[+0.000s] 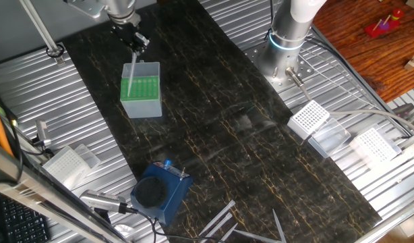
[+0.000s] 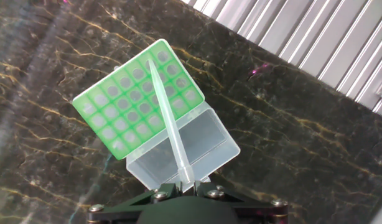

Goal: Insert a large pipette tip into the holder for large pipette tips

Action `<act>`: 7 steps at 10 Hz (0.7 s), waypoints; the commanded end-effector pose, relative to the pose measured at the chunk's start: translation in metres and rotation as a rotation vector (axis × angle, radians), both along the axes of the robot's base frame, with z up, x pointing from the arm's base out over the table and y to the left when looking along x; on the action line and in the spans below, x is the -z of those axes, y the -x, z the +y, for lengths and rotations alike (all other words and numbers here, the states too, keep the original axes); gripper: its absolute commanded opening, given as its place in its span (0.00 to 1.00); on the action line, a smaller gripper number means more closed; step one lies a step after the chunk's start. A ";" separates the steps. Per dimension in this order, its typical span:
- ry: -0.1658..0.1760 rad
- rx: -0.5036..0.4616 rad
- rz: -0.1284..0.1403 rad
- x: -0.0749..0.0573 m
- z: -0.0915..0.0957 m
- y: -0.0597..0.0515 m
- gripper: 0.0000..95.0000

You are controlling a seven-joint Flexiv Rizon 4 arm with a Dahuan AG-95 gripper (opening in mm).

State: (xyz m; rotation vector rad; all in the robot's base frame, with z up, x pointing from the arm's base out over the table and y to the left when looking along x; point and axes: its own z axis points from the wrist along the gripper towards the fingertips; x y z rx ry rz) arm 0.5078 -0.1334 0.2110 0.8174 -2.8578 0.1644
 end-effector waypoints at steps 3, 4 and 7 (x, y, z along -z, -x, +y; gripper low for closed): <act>-0.003 0.047 0.170 -0.006 0.004 0.004 0.00; -0.003 0.053 0.180 -0.007 0.005 0.005 0.00; -0.044 0.050 -0.091 -0.013 0.009 0.010 0.00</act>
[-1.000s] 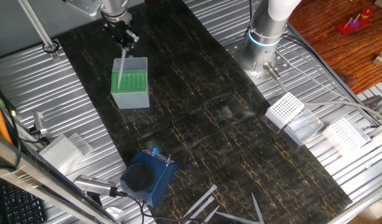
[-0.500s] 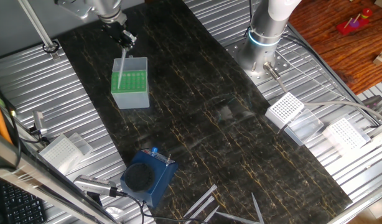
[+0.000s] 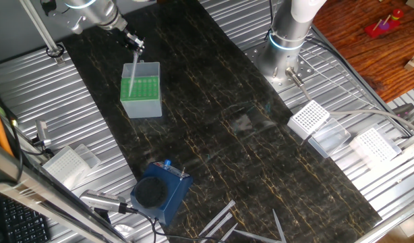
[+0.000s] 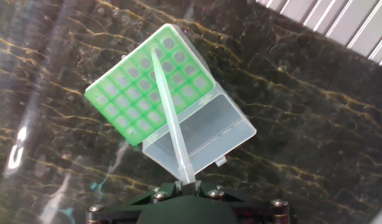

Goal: Insert a large pipette tip into the holder for large pipette tips

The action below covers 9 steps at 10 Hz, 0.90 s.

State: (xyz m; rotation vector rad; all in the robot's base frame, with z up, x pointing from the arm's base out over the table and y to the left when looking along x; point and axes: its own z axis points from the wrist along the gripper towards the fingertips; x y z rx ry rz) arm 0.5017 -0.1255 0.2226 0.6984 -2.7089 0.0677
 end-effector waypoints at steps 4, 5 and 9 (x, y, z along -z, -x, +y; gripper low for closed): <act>-0.032 -0.051 -0.386 -0.002 0.001 0.004 0.00; -0.036 -0.072 -0.390 -0.002 0.002 0.004 0.00; -0.038 -0.135 -0.378 -0.002 0.005 0.003 0.40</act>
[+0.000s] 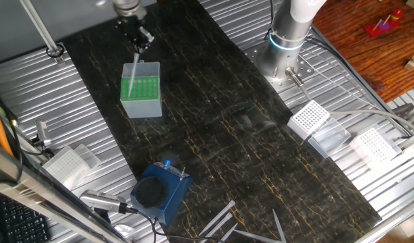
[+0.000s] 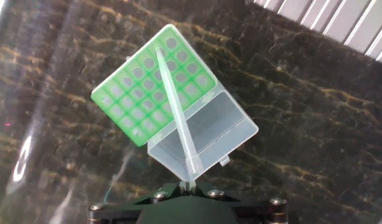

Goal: Insert a large pipette tip into the holder for large pipette tips

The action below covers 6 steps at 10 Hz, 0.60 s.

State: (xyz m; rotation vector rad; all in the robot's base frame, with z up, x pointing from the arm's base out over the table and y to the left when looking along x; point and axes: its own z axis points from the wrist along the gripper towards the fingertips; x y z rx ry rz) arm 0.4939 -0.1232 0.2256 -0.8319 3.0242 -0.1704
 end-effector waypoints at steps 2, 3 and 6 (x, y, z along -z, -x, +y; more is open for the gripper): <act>0.011 -0.095 -0.035 0.004 0.003 -0.008 0.40; 0.011 -0.096 -0.036 0.005 0.002 -0.009 0.40; 0.014 -0.099 -0.042 0.010 -0.002 -0.013 0.40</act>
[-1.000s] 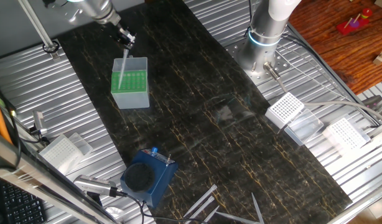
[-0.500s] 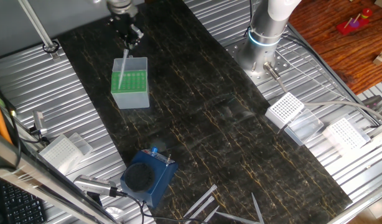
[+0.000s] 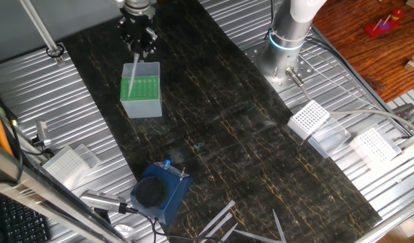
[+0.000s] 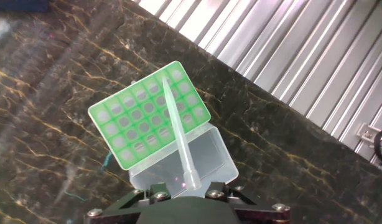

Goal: Insert a large pipette tip into the holder for large pipette tips

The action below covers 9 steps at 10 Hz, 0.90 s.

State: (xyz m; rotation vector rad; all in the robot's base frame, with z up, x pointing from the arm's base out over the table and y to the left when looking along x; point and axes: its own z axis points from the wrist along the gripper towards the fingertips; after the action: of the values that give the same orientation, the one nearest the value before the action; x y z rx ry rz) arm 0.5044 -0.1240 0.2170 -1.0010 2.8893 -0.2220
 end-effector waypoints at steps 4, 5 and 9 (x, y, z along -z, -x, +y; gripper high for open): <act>0.006 0.034 0.031 0.007 -0.003 -0.007 0.20; 0.007 0.034 0.031 0.008 -0.002 -0.007 0.20; 0.003 0.032 0.026 0.007 -0.002 -0.007 0.00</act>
State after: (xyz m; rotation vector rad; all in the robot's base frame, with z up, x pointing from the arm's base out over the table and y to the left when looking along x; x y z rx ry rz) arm 0.5118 -0.1262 0.2092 -0.9688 2.9318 -0.2149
